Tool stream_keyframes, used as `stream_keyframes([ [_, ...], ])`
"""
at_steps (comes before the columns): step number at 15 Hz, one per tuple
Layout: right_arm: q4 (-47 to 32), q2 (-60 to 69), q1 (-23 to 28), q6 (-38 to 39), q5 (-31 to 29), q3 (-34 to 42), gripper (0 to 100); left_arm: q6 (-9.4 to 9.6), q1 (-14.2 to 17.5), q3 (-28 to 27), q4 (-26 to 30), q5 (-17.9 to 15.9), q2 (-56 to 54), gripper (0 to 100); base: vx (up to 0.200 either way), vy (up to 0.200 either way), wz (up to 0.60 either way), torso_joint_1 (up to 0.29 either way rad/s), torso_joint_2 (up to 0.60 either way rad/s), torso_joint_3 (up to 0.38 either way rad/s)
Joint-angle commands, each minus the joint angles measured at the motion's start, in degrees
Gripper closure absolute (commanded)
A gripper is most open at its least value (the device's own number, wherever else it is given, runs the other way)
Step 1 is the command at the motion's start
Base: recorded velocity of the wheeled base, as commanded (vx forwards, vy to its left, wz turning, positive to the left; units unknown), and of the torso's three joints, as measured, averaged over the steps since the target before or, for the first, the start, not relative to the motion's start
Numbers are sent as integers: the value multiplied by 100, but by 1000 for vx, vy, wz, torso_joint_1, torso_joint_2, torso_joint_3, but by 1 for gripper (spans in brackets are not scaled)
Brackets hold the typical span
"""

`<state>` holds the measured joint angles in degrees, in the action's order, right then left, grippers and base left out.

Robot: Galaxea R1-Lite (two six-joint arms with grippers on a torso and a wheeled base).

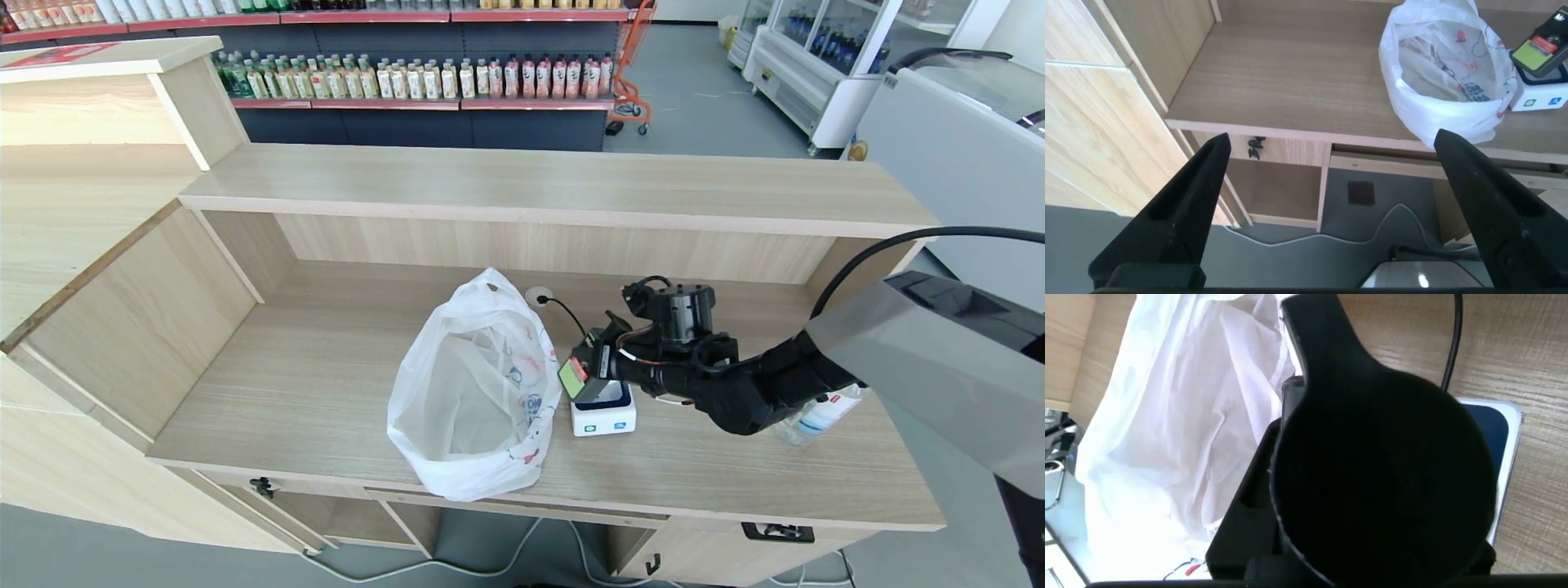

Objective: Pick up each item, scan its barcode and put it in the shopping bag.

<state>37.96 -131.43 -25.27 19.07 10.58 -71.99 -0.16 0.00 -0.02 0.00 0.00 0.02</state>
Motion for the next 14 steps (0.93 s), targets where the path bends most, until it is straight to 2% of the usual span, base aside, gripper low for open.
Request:
stream_keyframes([
  [1, -8, 117, -4, -8, -3, 0, 100, -2, 0, 2, 0, 0, -2, 0, 0, 0, 0, 0, 0, 0],
  [3, -34, 530, 5, -254, -21, 9, 100, -2, 0, 2, 0, 0, 6, 0, 0, 0, 0, 0, 0, 0],
  [5, -8, 1102, 93, -1221, -337, 167, 100, 7, 0, 2, 0, 0, 6, 0, 0, 0, 0, 0, 0, 0],
  [6, -34, 1497, 154, -1467, -408, 308, 100, 7, 0, 2, 0, 0, 6, 0, 0, 0, 0, 0, 0, 0],
  [8, -245, 2042, 101, -1520, -408, 413, 100, 7, 0, 2, 0, 0, -2, 0, 0, 0, 0, 0, 0, 0],
  [11, -483, 2253, -118, -1450, -390, 396, 100, 7, 0, -6, 0, 0, -2, 0, 0, 200, 0, -10, -4, 6],
  [14, -500, 1805, -329, -1441, -408, 369, 100, 7, 0, 2, 0, 0, -2, 0, 0, 200, 0, 17, 10, -6],
])
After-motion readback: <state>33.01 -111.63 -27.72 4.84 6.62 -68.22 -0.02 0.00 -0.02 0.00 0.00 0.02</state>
